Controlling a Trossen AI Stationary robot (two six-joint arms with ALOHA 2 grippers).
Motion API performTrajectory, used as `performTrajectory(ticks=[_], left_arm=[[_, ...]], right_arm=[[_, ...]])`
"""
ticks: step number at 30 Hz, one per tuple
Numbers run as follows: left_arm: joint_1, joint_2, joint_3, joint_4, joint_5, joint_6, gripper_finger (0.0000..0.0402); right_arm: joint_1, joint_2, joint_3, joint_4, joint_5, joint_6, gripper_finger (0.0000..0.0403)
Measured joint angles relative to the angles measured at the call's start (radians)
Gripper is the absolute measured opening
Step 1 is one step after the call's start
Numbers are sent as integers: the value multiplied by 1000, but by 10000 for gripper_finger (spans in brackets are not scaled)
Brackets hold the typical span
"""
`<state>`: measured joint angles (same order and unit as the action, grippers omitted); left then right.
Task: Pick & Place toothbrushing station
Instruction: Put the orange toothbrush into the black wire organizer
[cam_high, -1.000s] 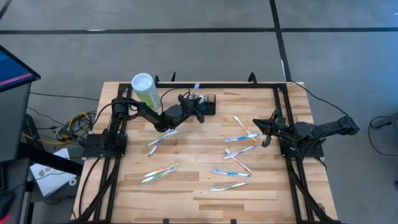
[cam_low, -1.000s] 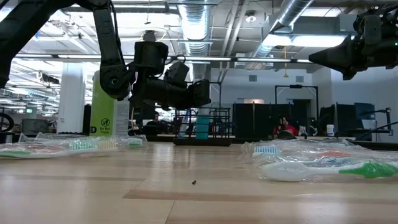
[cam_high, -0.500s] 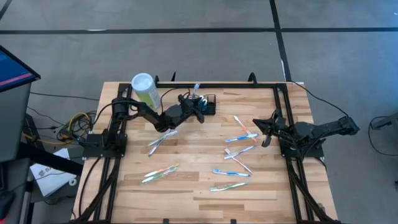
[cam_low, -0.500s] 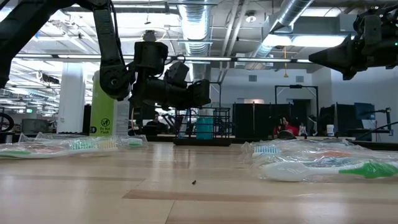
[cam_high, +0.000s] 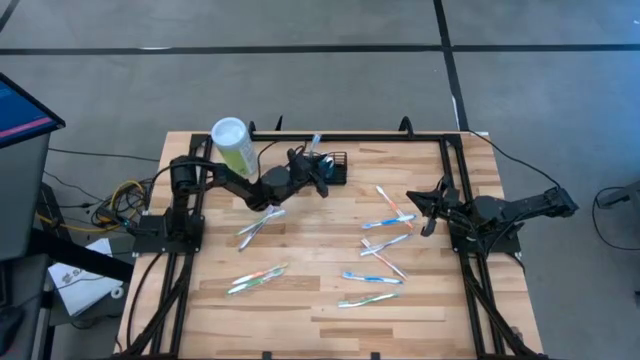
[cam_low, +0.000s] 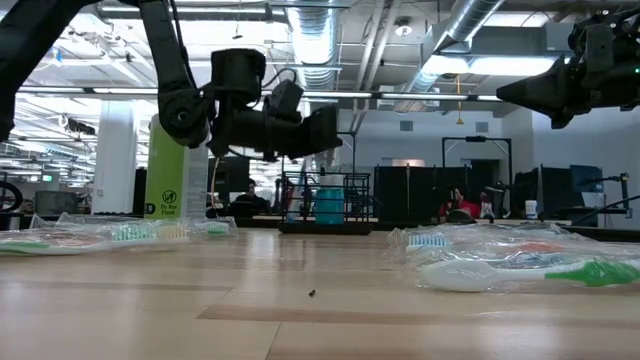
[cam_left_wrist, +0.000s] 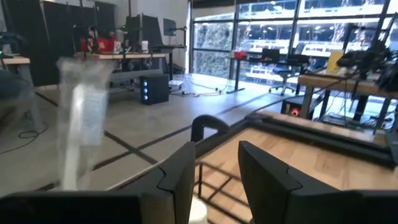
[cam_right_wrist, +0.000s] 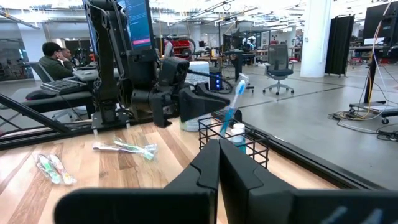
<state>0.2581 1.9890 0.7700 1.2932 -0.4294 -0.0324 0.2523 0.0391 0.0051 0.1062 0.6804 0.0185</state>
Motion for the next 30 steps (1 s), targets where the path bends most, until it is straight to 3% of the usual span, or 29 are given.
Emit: performTrajectory(ticks=[6, 10, 16, 21, 30], left_arm=[[-9, -39, 0, 3, 43, 2, 117], [-30, -81, 1, -30, 50, 2, 116], [-81, -168, 2, -197, 110, 2, 116], [-142, -211, 2, -288, 113, 2, 116], [-202, -223, 2, -331, 111, 2, 116]], right_arm=[[0, 0, 0, 6, -16, 61, 1], [0, 0, 2, -6, -125, 61, 1], [-1, 34, 88, -214, -158, 107, 1], [-28, 158, 143, -325, -151, 239, 1], [-161, 519, 259, -338, -182, 277, 1]])
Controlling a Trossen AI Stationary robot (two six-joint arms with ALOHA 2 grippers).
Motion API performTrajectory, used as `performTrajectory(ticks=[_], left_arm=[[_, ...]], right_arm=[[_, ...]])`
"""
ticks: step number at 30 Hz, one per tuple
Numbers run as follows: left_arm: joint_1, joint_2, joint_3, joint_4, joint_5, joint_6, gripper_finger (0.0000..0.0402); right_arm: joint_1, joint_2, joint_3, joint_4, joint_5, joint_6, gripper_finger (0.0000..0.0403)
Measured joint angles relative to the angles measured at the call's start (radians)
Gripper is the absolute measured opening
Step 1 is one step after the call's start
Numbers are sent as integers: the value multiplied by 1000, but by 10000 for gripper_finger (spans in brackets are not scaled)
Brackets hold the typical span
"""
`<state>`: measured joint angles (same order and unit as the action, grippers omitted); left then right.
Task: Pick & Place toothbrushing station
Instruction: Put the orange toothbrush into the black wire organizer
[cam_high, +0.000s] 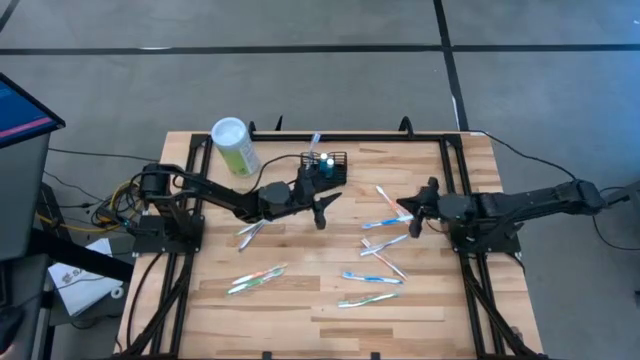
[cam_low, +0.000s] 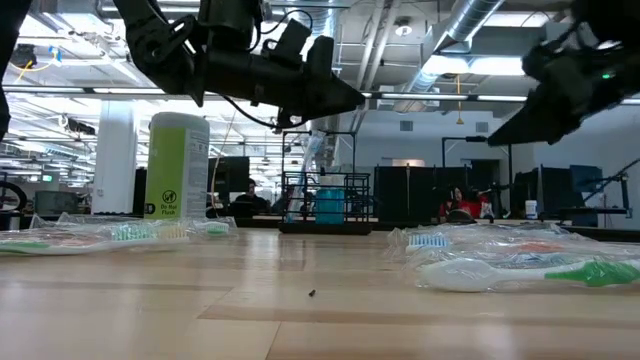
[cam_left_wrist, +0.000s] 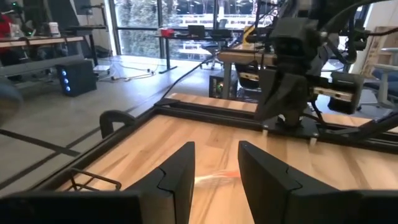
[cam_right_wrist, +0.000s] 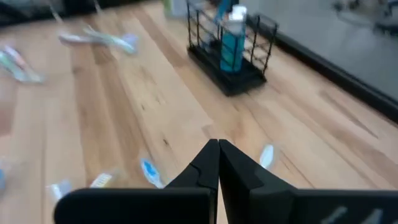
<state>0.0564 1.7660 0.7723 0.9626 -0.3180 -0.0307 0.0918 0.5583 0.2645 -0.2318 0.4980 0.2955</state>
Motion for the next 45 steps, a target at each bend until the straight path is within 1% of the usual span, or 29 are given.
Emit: performTrajectory(ticks=[2, 6, 10, 12, 15, 21, 24, 27, 31, 35, 40, 45], left_arm=[[-3, 0, 0, -1, 0, -5, 116], [-7, 0, 0, -3, 0, -9, 116], [-7, 0, 0, -5, 0, -11, 116], [-7, 0, 0, -6, -1, -11, 116], [-7, 0, 0, -10, 1, -11, 116], [-7, 0, 0, -14, 3, -11, 116], [-7, 0, 0, -14, 4, -11, 116], [-7, 0, 0, -18, 4, -11, 116], [-7, 0, 0, -21, 4, -11, 115], [-7, 0, 0, -21, 4, -11, 115], [-7, 0, 0, -21, 5, -11, 115], [-7, 0, 0, -21, 5, -11, 115]], right_arm=[[-53, 80, 46, -16, -33, 23, 1], [-175, 251, 130, -124, -72, 53, 2], [-266, 403, 171, -127, -158, 53, 14], [-297, 470, 186, -123, -194, 44, 31], [-308, 550, 203, -100, -208, 38, 68], [-312, 644, 264, -77, -232, 3, 141], [-328, 681, 279, -81, -238, 4, 165], [-354, 724, 279, -78, -237, 16, 180], [-378, 777, 279, -50, -236, 17, 184], [-391, 810, 279, -2, -236, 12, 173], [-409, 854, 279, 9, -236, 11, 161], [-416, 913, 280, 39, -235, 11, 165]])
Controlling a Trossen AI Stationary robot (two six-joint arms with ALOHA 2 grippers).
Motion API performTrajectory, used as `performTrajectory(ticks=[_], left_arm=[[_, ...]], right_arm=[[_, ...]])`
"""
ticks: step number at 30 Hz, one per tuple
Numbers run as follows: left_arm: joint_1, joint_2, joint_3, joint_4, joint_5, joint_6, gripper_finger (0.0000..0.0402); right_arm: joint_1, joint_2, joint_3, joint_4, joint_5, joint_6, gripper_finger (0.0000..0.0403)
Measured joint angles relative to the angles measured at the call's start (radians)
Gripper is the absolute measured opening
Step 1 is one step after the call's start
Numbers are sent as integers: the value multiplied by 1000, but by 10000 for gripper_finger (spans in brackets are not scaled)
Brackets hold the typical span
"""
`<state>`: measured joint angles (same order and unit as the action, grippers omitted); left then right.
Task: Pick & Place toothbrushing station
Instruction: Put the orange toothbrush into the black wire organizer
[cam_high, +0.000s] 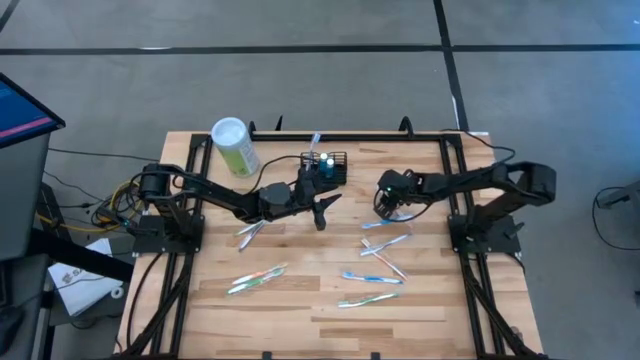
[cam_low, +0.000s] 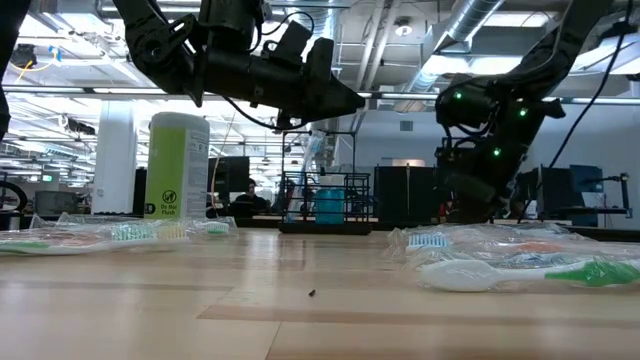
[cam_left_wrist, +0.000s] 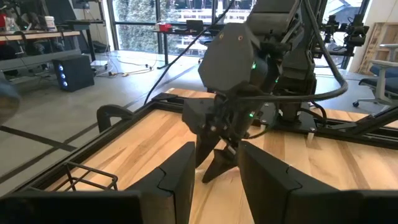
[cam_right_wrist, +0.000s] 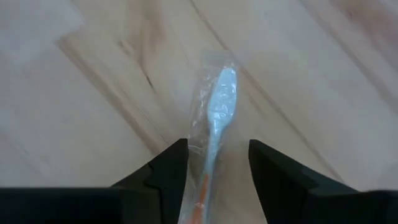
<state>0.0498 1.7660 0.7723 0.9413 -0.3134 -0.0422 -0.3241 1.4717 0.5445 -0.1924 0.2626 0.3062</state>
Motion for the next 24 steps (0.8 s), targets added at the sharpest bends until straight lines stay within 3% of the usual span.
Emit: performTrajectory(ticks=[7, 16, 24], left_arm=[[-2, 0, 0, 0, 1, 0, 115], [-3, 0, 0, 0, 1, 0, 115], [-3, 0, 0, 0, 1, 0, 115]], right_arm=[[2, 31, 2, 77, 0, -15, 158], [3, 31, 3, 70, -3, -58, 14], [24, 33, 42, 65, 5, -76, 9]])
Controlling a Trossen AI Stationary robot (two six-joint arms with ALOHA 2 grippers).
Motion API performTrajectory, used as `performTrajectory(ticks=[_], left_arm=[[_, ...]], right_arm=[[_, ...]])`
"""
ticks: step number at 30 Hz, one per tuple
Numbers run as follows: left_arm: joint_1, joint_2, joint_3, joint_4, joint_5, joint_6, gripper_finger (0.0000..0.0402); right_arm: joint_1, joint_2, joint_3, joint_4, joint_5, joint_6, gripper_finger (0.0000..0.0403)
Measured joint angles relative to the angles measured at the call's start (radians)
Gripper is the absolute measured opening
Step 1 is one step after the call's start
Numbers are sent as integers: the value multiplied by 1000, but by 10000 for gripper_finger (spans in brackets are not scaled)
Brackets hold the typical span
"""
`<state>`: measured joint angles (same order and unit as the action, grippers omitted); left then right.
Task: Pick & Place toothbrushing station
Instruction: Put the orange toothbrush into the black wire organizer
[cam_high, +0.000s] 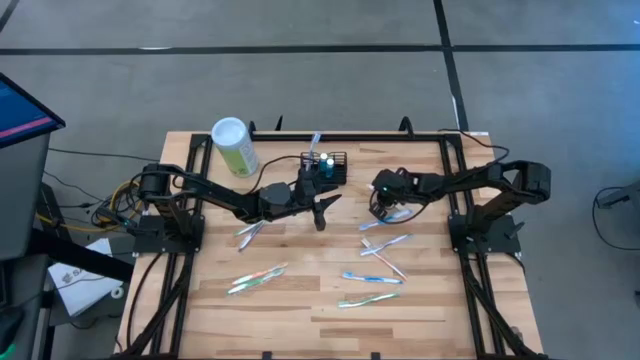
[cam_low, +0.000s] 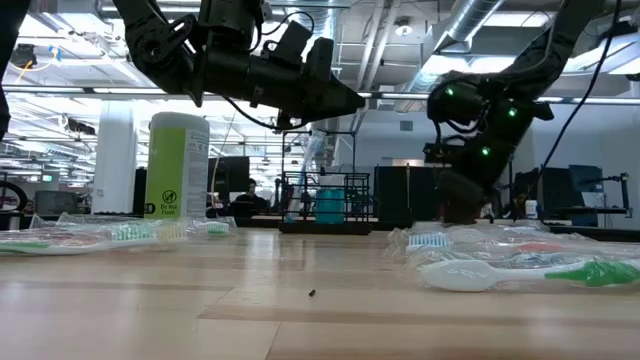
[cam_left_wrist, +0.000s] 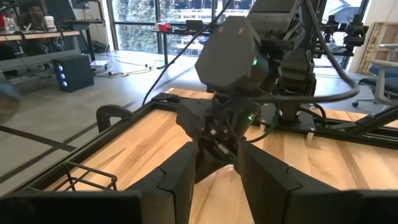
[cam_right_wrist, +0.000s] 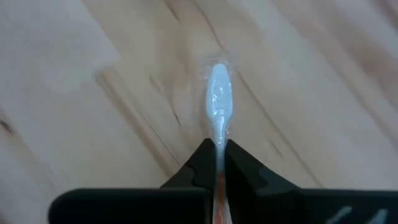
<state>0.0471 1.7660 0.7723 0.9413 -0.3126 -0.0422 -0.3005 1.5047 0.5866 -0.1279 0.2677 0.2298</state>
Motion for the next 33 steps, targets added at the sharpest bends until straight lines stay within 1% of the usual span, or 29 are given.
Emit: performTrajectory(ticks=[7, 10, 14, 17, 20, 23, 26, 30, 33], left_arm=[[0, 0, 0, 0, 0, 0, 115], [0, 0, 0, -1, 0, 0, 115], [0, 0, 0, -6, 0, 0, 115], [0, 0, 0, -9, 0, 0, 115], [0, 0, 0, -8, 0, 0, 115], [0, 0, 0, -7, 0, 0, 115], [0, 0, 0, -7, 0, 0, 115], [-3, 0, 0, -7, 0, 0, 115], [-2, 0, 0, -7, 0, 0, 115]], right_arm=[[22, -11, 91, 23, 6, -45, 7], [27, -56, 120, 57, 5, -65, 7], [22, -157, 120, 119, 7, -86, 5], [13, -227, 119, 212, 6, -123, 5], [10, -256, 114, 393, 7, -161, 5], [-3, -253, 113, 566, 5, -201, 5], [-33, -220, 113, 675, 1, -202, 5], [-66, -140, 112, 796, -11, -193, 5], [-95, -70, 112, 911, -56, -172, 5]])
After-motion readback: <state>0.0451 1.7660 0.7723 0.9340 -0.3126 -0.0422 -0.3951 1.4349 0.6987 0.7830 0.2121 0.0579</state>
